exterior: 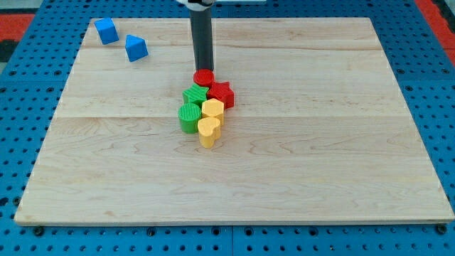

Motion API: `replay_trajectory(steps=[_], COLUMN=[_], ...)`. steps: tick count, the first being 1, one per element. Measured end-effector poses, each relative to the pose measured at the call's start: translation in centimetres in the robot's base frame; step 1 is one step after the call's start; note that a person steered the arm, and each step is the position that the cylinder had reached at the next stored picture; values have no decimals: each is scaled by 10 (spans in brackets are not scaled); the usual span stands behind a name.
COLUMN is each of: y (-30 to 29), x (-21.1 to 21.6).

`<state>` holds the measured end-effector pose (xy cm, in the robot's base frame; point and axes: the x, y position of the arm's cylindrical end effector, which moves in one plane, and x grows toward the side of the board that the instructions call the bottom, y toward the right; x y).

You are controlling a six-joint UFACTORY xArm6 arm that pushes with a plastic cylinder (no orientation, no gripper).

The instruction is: Move the blue triangle to the left of green star

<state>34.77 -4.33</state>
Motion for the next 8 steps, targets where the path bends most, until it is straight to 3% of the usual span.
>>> replay_trajectory(steps=[1,2,3,4,5,6,8], y=[-3,-59,-151,-186,-191,-143,-95], x=[6,-11,-10,-54,-88,-85,12])
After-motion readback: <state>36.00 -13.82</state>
